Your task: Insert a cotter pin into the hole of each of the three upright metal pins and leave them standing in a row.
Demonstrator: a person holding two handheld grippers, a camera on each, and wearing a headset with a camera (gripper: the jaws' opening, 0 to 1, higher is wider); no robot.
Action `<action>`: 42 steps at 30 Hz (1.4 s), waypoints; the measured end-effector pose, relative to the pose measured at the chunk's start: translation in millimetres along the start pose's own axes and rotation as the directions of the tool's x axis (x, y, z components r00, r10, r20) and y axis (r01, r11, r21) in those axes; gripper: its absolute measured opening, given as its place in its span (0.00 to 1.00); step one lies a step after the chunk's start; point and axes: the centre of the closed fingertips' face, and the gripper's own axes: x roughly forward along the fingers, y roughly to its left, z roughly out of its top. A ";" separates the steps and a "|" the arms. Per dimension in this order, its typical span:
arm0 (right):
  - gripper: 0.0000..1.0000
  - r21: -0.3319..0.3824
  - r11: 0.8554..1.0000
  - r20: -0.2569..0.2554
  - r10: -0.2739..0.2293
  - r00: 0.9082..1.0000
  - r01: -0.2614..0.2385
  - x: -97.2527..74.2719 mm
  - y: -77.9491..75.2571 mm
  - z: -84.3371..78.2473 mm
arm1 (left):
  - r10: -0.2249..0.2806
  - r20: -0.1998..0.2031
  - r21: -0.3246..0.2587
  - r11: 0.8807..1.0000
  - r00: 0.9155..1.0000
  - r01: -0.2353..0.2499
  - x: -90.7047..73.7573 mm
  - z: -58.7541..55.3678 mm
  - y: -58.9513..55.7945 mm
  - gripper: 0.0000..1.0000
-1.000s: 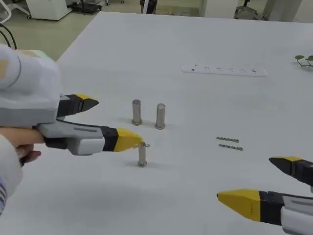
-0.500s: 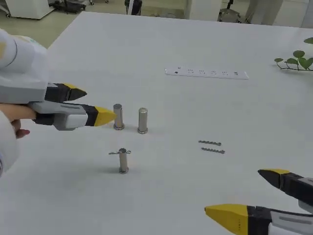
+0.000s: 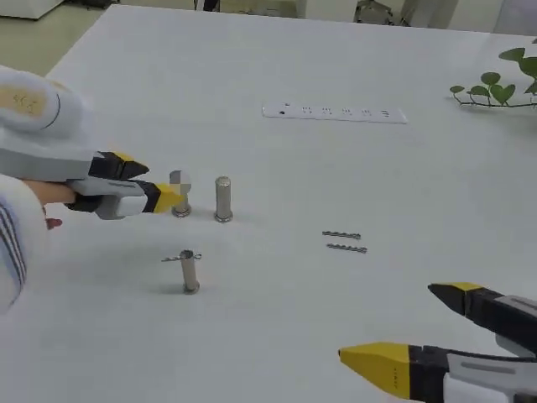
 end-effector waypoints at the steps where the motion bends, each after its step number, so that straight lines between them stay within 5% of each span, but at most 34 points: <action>1: 0.96 -0.001 1.000 -0.001 -0.001 1.000 0.001 -0.1 -0.2 -0.2 | 0.002 -0.015 0.016 1.000 1.000 -0.002 2.5 -2.8 1.1 0.33; 6: 0.96 0.006 1.000 -0.004 -0.007 1.000 0.007 -0.6 -2.1 -0.9 | -0.003 -0.037 0.025 1.000 0.999 0.004 18.2 -10.0 2.0 0.30; 17: 0.95 0.032 0.999 0.008 -0.018 1.000 0.017 -2.2 -5.8 -0.1 | -0.039 -0.007 -0.045 0.998 0.999 0.039 40.7 -14.0 0.6 0.22; 33: 0.92 0.043 0.999 -0.006 -0.004 1.000 0.004 2.4 -3.5 -6.0 | -0.021 0.013 -0.001 1.000 1.000 0.021 47.0 -15.0 7.6 0.10; 42: 0.91 0.040 0.999 -0.006 0.002 1.000 -0.002 3.5 -0.8 -6.3 | -0.022 0.031 -0.042 0.999 0.999 0.023 46.0 -16.1 7.6 0.10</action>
